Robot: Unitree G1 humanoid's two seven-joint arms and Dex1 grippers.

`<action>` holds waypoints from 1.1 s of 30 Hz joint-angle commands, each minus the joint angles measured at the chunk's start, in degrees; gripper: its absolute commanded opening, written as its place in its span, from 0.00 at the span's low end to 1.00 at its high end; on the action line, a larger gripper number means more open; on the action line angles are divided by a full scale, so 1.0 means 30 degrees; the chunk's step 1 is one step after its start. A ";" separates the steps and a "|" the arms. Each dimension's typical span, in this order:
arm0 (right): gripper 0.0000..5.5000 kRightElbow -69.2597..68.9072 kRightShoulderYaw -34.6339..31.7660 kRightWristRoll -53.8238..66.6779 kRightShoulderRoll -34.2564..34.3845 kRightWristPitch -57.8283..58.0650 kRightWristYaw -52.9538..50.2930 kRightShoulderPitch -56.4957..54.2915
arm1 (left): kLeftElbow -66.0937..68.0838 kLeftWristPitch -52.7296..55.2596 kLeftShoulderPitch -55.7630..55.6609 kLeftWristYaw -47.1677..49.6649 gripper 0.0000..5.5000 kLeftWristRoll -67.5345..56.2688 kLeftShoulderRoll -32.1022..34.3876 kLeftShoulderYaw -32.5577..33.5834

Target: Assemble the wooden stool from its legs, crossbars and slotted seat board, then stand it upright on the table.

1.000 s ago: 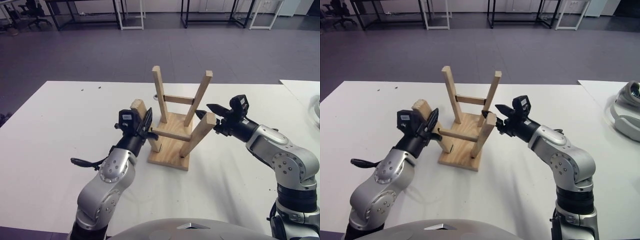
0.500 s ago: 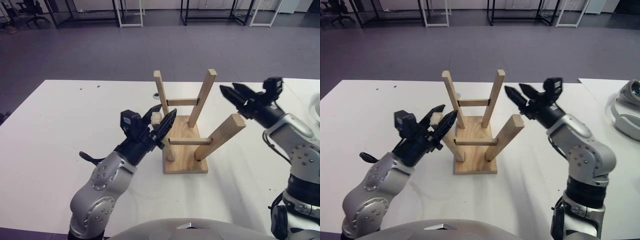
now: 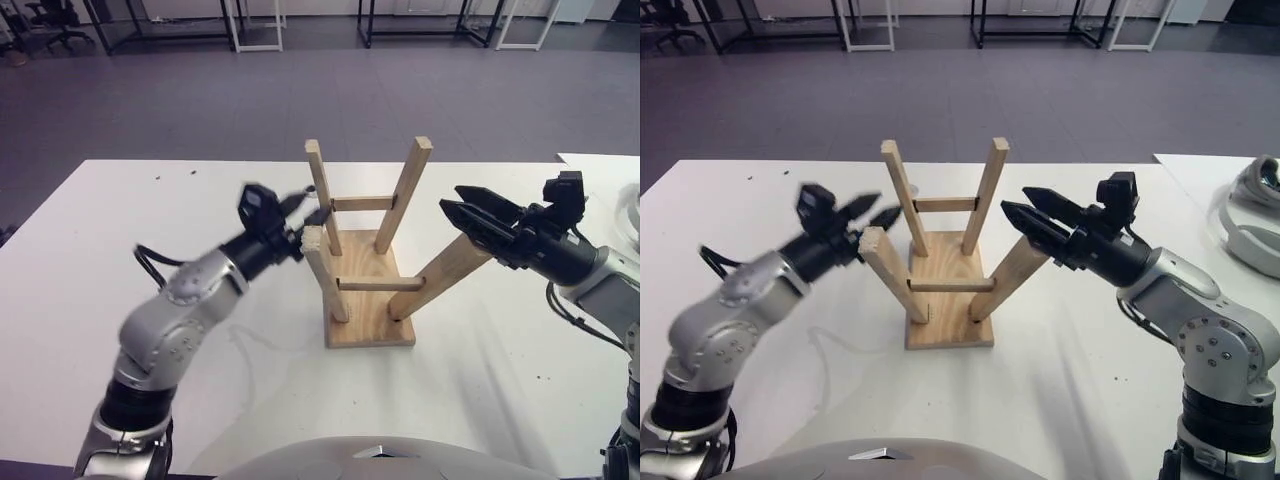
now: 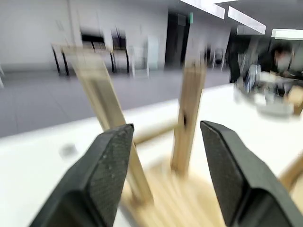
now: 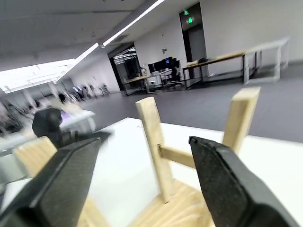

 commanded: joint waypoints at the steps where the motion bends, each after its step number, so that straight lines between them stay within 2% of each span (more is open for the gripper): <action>1: 0.63 0.0904 0.2236 -0.2932 0.0714 -0.0425 -0.0194 0.1588 | 0.1413 -0.2267 0.1263 -0.1024 0.47 0.3777 0.0131 -0.1905; 3: 0.63 0.0931 0.1690 -0.1860 0.1018 -0.0769 -0.0519 0.0298 | 0.1679 -0.2970 0.0335 -0.1273 0.47 0.3694 0.0246 0.0348; 7: 0.63 0.0728 0.0398 0.0788 0.1228 -0.0530 -0.1281 -0.1475 | 0.1642 -0.2940 -0.1980 -0.1973 0.47 0.3265 0.0887 0.3351; 11: 0.63 0.1288 -0.1502 0.6206 -0.0255 0.0571 -0.2347 -0.5271 | -0.2905 0.0472 -0.6290 0.0340 0.47 -0.4970 -0.0003 0.6451; 15: 0.63 0.1081 -0.0765 0.6094 -0.1051 0.1586 -0.2164 -0.4642 | -0.5605 0.2352 -0.5666 0.2814 0.47 -0.6664 -0.0677 0.4885; 17: 0.63 0.0557 0.0461 0.4296 -0.1138 0.1836 -0.1495 -0.2734 | -0.5984 0.2652 -0.3811 0.2683 0.47 -0.5266 -0.0556 0.3173; 20: 0.63 0.0508 0.2290 0.1074 -0.1177 0.1286 -0.0561 -0.0632 | -0.3933 0.1167 -0.0448 0.1422 0.47 -0.1819 0.0053 0.1271; 23: 0.63 0.0774 0.2994 -0.0083 -0.0786 0.0642 0.0118 -0.0357 | -0.2972 -0.0586 0.0180 0.0165 0.47 0.0652 0.0383 0.0263; 29: 0.63 0.0649 0.1295 0.3408 -0.0258 0.0882 0.0268 -0.1474 | -0.4511 -0.0688 -0.4585 0.0757 0.47 -0.1197 -0.0927 0.3088; 33: 0.63 0.3050 -0.0927 0.5886 -0.0369 0.0884 -0.0580 -0.3127 | -0.3554 -0.0481 -0.5849 0.0443 0.47 -0.4705 0.0203 0.8001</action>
